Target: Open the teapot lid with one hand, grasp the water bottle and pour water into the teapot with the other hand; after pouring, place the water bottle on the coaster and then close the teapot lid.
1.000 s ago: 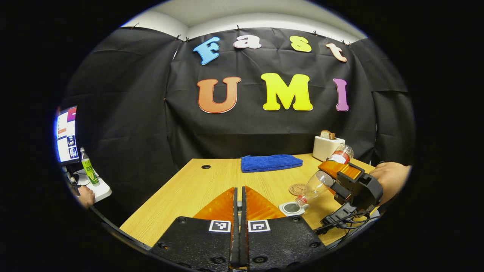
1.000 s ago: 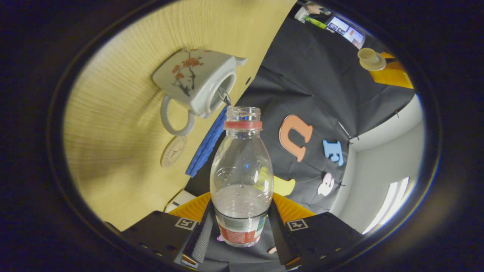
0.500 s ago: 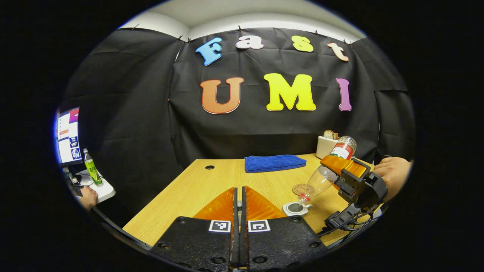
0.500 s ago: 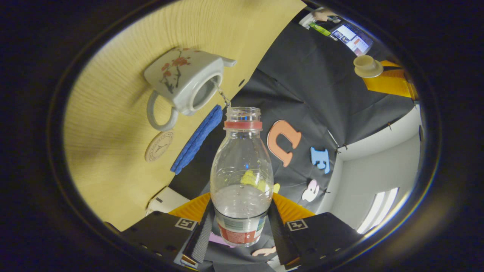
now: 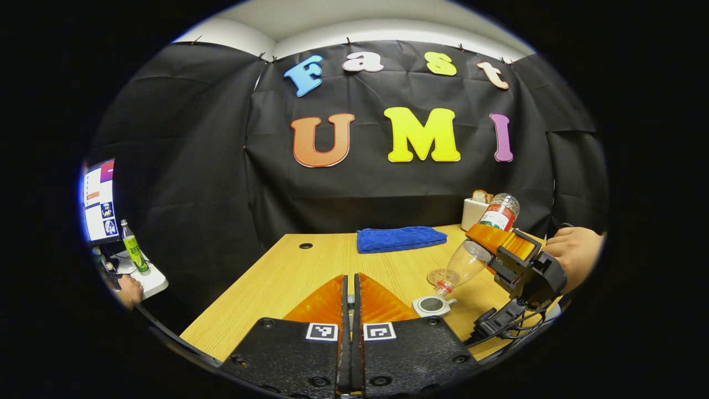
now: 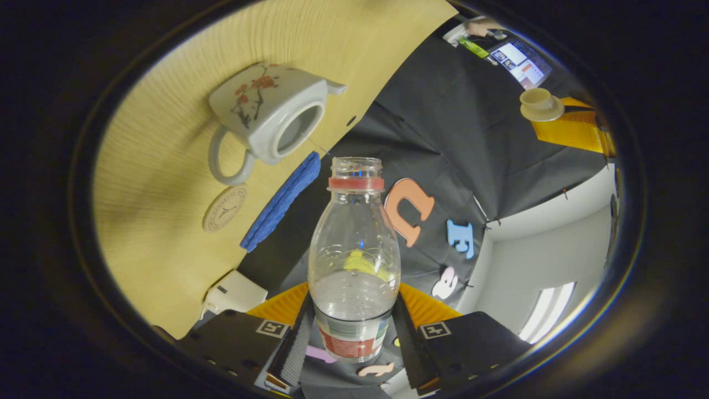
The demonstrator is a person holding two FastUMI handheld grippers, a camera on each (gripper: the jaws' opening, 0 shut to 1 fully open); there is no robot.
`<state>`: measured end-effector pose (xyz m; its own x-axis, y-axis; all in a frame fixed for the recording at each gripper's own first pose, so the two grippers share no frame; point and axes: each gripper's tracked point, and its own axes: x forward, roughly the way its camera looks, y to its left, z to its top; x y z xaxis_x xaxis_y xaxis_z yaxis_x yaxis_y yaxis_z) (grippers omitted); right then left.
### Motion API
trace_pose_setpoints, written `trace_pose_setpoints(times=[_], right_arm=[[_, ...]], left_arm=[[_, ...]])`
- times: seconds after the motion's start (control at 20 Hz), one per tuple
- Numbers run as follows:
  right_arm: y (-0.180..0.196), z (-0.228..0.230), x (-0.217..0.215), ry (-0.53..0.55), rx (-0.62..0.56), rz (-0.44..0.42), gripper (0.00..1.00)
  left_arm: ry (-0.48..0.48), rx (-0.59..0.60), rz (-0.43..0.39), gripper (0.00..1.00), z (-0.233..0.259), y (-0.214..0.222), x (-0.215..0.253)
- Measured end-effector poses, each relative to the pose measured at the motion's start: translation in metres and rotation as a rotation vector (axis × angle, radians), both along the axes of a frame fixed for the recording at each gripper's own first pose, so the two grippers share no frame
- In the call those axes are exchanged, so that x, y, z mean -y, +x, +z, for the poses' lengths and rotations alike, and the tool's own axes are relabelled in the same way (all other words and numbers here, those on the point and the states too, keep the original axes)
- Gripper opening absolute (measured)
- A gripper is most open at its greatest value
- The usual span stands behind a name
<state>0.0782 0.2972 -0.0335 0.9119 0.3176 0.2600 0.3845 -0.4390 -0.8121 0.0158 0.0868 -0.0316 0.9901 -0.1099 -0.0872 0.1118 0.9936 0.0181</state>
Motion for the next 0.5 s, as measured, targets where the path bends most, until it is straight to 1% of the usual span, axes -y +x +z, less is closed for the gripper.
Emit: trace_pose_setpoints(times=[0.15,0.2,0.3,0.4,0.5], right_arm=[[-0.002,0.001,0.002,0.004,0.01,0.006,0.7],[-0.001,0.001,0.003,0.008,0.011,0.004,0.72],[0.001,0.001,0.006,0.042,-0.001,0.005,0.7],[0.008,-0.008,0.013,0.133,-0.084,-0.006,0.7],[0.011,-0.017,0.022,0.23,-0.151,-0.024,0.7]], left_arm=[[0.001,-0.006,0.004,0.03,-0.001,0.001,-0.001],[0.001,-0.006,0.004,0.03,-0.001,0.001,0.0],[0.002,-0.005,0.008,0.03,-0.001,0.001,0.0],[0.0,0.019,0.024,0.03,0.006,0.0,-0.005],[-0.021,0.028,0.005,0.03,0.01,-0.002,0.001]])
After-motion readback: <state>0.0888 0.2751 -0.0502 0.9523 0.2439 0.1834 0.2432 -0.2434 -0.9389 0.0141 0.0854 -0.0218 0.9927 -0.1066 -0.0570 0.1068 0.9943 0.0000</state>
